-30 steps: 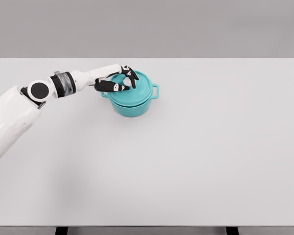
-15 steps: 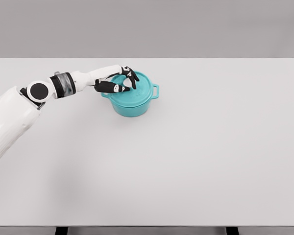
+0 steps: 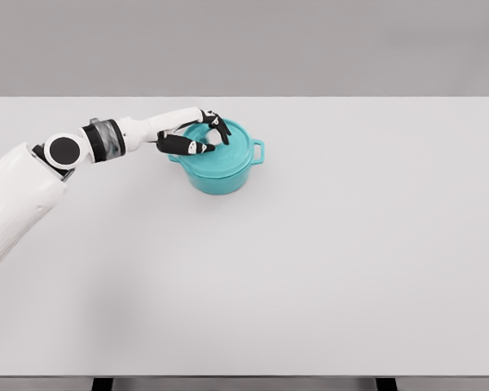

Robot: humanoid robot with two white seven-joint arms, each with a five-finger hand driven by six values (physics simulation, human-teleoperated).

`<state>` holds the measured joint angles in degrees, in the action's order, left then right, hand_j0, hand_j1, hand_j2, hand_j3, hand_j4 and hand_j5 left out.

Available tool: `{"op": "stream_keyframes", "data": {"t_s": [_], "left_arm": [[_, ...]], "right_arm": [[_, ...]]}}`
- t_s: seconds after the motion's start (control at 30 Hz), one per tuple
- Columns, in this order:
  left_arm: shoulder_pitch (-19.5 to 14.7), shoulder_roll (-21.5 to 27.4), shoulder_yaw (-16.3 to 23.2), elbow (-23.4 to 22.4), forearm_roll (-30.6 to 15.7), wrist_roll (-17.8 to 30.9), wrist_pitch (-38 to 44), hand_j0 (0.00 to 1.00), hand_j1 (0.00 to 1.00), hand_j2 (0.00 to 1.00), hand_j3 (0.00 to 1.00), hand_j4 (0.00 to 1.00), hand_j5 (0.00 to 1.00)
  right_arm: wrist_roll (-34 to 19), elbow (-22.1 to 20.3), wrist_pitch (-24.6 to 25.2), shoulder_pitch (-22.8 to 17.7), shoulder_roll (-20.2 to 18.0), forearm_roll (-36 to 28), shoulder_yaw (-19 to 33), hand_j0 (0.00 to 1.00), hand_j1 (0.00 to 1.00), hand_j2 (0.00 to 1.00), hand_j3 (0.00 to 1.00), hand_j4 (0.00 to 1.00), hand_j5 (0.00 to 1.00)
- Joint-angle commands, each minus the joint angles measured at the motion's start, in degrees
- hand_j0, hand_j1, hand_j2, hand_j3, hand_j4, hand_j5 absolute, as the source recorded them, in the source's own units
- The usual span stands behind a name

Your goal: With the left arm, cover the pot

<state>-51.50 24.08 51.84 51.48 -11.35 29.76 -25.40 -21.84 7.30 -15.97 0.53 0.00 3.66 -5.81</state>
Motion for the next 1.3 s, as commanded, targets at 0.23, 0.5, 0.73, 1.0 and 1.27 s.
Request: {"op": "stream_keyframes", "data": {"t_s": [0.23,0.5,0.73,1.0,1.27], "left_arm": [[0.0,0.0,-0.1,0.0,-0.3,0.0,0.0,0.59,0.59,0.59,0.59,0.59,0.59],[-0.1,0.0,-0.1,0.0,-0.3,-0.1,0.0,0.64,0.64,0.64,0.64,0.64,0.64],[-0.1,0.0,-0.1,0.0,-0.3,-0.1,0.1,0.68,0.68,0.68,0.68,0.68,0.68],[-0.3,0.0,-0.2,0.0,-0.3,-0.1,0.1,0.69,0.69,0.69,0.69,0.69,0.69],[-0.3,-0.1,-0.3,0.1,-0.5,0.0,0.1,0.72,0.72,0.72,0.72,0.72,0.72]], "right_arm": [[0.0,0.0,0.0,0.0,0.0,0.0,0.0,1.00,1.00,1.00,1.00,1.00,1.00],[0.0,0.0,0.0,0.0,0.0,0.0,0.0,1.00,1.00,1.00,1.00,1.00,1.00],[0.0,0.0,0.0,0.0,0.0,0.0,0.0,1.00,1.00,1.00,1.00,1.00,1.00],[0.0,0.0,0.0,0.0,0.0,0.0,0.0,1.00,1.00,1.00,1.00,1.00,1.00],[0.0,0.0,0.0,0.0,0.0,0.0,0.0,1.00,1.00,1.00,1.00,1.00,1.00]]}}
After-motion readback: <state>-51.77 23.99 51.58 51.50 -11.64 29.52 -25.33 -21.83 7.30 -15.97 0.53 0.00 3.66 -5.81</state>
